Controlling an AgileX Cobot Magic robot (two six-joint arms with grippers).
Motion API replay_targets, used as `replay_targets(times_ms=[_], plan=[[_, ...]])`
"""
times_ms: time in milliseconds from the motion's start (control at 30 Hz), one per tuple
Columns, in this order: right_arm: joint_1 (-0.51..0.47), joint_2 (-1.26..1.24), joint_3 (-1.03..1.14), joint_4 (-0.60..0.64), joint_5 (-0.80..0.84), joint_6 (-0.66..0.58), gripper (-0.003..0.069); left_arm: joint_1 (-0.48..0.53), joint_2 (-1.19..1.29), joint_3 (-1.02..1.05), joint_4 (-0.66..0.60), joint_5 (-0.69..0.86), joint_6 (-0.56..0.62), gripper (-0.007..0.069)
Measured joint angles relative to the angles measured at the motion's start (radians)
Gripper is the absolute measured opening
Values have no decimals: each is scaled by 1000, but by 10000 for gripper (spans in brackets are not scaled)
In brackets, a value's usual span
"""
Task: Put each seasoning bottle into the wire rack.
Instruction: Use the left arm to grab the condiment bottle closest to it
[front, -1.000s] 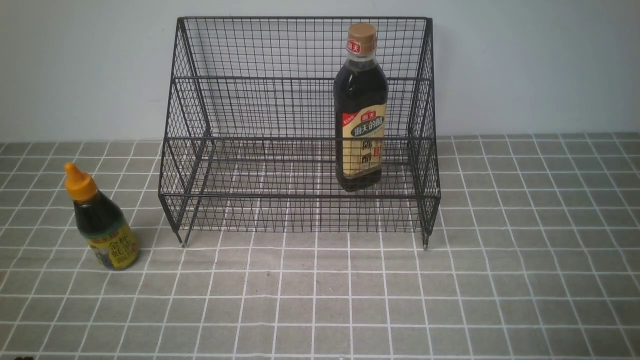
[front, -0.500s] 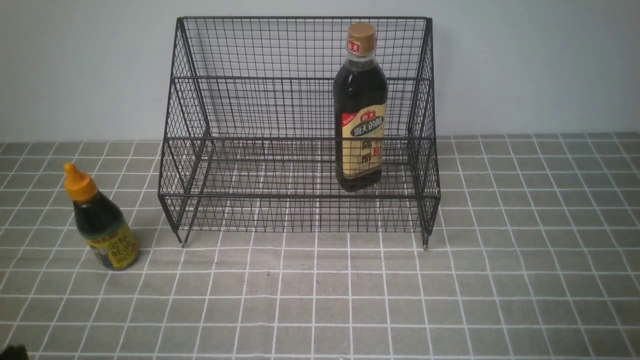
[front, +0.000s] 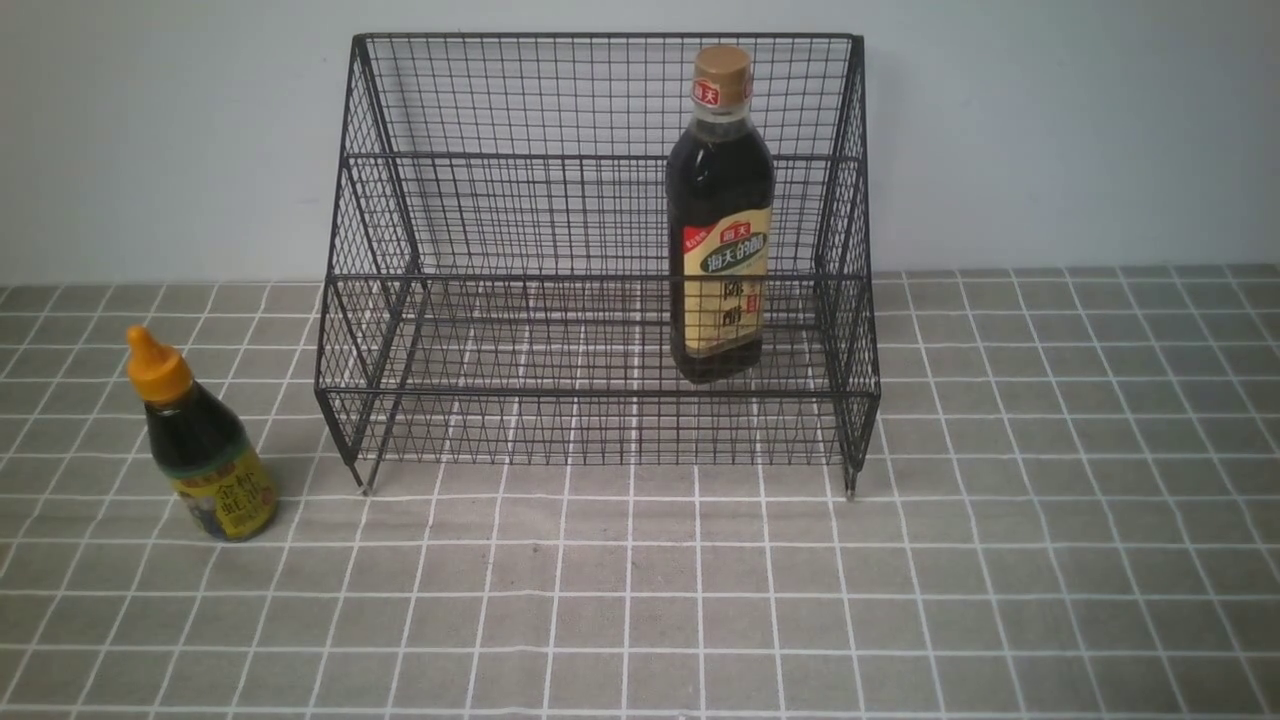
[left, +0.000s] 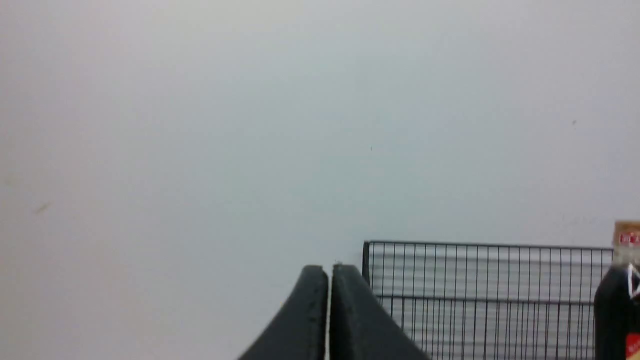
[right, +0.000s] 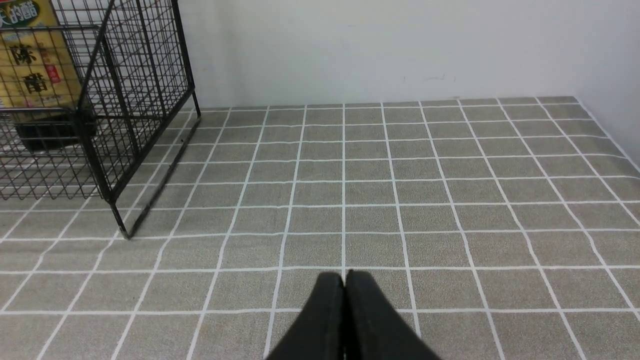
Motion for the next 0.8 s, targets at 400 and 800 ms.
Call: replay_targets(times_ms=[400, 800], plan=[[0, 0, 0, 0, 0, 0, -13, 0, 435, -105, -1, -1, 0, -4], [0, 0, 0, 0, 0, 0, -13, 0, 958, -324, -6, -143, 38, 262]])
